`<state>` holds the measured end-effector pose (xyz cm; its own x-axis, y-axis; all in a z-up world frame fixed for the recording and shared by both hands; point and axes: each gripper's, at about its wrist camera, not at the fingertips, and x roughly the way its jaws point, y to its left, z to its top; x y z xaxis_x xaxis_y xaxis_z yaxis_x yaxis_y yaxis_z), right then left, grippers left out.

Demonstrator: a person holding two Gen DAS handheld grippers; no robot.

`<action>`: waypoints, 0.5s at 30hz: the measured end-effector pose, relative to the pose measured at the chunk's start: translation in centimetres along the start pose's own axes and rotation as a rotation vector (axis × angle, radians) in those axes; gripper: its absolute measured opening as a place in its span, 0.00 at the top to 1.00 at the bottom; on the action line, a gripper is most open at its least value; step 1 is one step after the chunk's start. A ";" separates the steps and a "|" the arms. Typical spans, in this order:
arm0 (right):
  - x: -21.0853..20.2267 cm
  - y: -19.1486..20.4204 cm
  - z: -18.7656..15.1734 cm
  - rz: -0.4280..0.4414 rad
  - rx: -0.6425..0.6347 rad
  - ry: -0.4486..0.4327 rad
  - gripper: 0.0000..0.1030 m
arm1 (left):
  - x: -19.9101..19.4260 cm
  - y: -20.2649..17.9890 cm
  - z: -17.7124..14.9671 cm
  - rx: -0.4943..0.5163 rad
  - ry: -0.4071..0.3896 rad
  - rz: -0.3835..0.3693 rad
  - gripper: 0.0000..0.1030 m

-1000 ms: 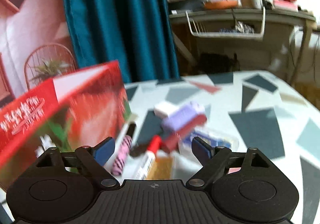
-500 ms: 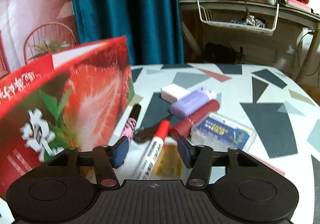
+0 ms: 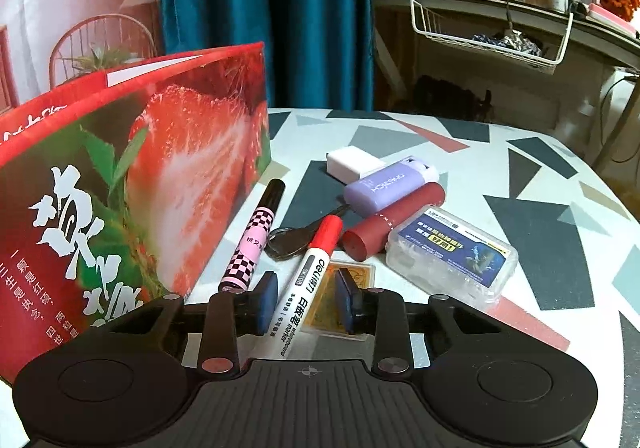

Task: Organize rigid objects
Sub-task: 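Return the right tool to the items and grasp the red-capped white marker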

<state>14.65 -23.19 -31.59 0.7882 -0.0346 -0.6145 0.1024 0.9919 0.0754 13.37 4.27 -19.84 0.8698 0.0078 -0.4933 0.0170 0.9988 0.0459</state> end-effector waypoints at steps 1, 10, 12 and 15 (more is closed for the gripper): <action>0.0 0.1 0.0 0.002 -0.002 0.000 0.76 | 0.0 0.0 0.0 0.000 0.000 0.000 0.85; 0.0 -0.6 0.1 0.013 0.018 0.000 0.86 | 0.0 0.0 0.0 0.000 0.000 0.000 0.85; 0.0 -0.5 0.1 0.010 0.012 -0.001 0.86 | 0.0 0.0 0.0 0.000 0.000 0.000 0.85; 0.0 -0.5 0.1 0.010 0.012 -0.001 0.86 | 0.0 0.0 0.0 0.000 0.000 0.000 0.85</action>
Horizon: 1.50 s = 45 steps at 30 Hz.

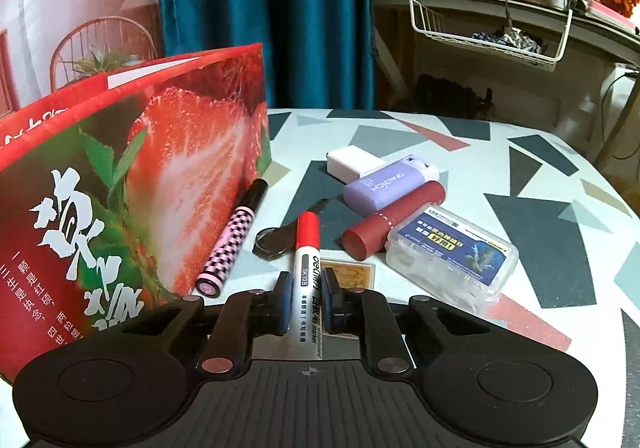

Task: Organize rigid objects
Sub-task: 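Return the right tool to the items and grasp the red-capped white marker, then lift the white marker with the right gripper, then carry the marker into the red box and open the right gripper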

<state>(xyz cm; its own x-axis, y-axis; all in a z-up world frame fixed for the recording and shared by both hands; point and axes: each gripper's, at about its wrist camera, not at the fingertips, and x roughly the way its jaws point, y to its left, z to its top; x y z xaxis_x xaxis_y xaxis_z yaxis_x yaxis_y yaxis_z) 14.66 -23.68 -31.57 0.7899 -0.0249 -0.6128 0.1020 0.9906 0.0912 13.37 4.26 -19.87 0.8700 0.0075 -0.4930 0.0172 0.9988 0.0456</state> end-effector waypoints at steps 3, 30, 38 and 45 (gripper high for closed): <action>0.0 0.1 0.0 0.000 0.001 0.000 0.86 | 0.0 0.0 0.0 0.000 0.000 0.000 0.85; 0.3 1.0 0.0 -0.046 -0.069 0.012 0.86 | 0.0 0.0 0.0 -0.001 0.000 0.001 0.85; -0.1 -0.3 1.0 0.010 -0.010 0.066 0.87 | 0.0 0.1 0.0 -0.010 0.004 -0.004 0.85; -1.4 -2.0 4.3 0.088 0.054 0.047 0.87 | 0.1 0.4 0.1 -0.023 0.009 -0.014 0.85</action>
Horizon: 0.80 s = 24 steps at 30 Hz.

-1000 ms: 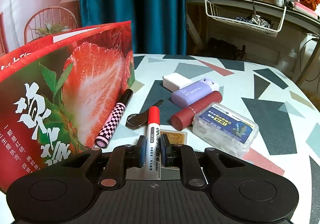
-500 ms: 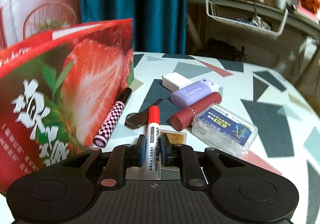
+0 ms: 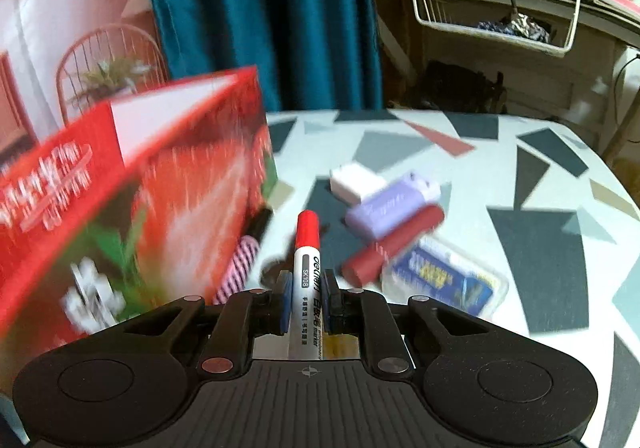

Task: Organize rigid objects
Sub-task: 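Carry the marker into the red box and open the right gripper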

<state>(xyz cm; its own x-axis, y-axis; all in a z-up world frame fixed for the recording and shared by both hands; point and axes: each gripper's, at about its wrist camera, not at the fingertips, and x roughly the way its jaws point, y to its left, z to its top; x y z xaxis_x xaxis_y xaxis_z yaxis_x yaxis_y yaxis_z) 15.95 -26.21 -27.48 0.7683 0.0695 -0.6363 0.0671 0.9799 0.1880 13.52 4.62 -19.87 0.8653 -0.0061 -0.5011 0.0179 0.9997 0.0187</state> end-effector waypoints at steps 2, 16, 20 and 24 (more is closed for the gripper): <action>-0.7 0.0 1.5 0.034 -0.016 -0.032 0.87 | 0.0 0.0 0.0 0.001 -0.001 0.000 0.85; -0.7 8.1 10.6 0.153 -0.487 -0.198 0.87 | 0.1 -0.1 0.0 -0.002 0.001 -0.001 0.85; 1.3 10.5 10.7 0.199 -0.585 -0.146 0.87 | 0.1 -0.2 0.0 -0.004 0.003 -0.003 0.85; 3.3 11.5 10.4 0.201 -0.608 -0.084 0.87 | 0.2 -0.2 -0.1 -0.003 0.004 -0.005 0.85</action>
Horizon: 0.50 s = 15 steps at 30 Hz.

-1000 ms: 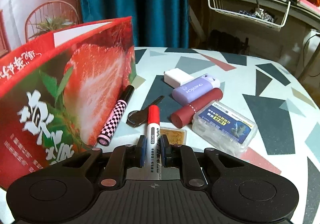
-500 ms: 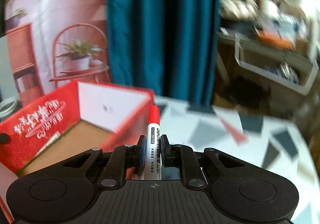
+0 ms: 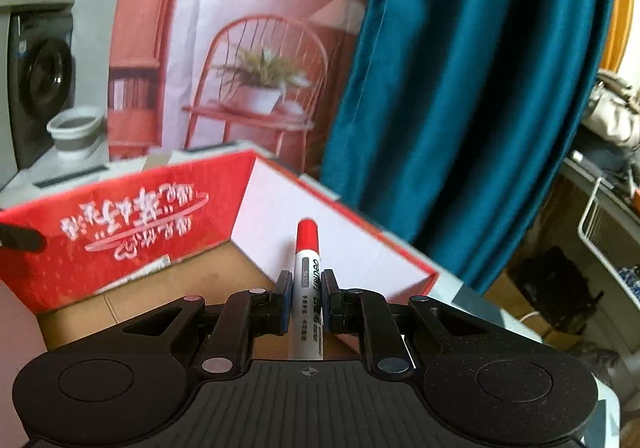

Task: Organize rigid objects
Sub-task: 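Carry the marker into the red box and open the right gripper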

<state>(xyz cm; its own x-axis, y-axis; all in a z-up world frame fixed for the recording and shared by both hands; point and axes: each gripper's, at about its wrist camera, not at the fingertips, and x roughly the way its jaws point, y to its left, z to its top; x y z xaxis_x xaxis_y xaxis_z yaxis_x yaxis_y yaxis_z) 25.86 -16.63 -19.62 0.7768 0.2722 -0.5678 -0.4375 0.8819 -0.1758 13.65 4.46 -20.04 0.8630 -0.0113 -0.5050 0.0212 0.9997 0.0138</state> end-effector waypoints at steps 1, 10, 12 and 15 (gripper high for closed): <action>0.3 0.0 -0.1 0.003 0.001 0.011 0.87 | 0.0 0.0 0.0 0.001 0.000 0.000 0.85; 0.7 -0.2 -0.9 0.010 0.040 0.045 0.71 | 0.0 0.2 0.1 -0.006 0.003 -0.005 0.85; 0.4 -0.4 -0.9 0.001 0.049 0.034 0.68 | 0.0 0.2 0.1 -0.005 0.003 -0.004 0.85; -0.5 -0.9 -1.0 -0.015 0.071 -0.001 0.59 | 0.0 0.2 0.1 -0.005 0.003 -0.004 0.85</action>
<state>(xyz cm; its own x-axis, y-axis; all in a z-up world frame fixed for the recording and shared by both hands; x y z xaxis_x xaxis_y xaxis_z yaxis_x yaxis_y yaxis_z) 25.36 -17.97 -19.99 0.7833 0.2589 -0.5651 -0.3927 0.9109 -0.1270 13.72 4.69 -19.98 0.8613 -0.0157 -0.5079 0.0226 0.9997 0.0075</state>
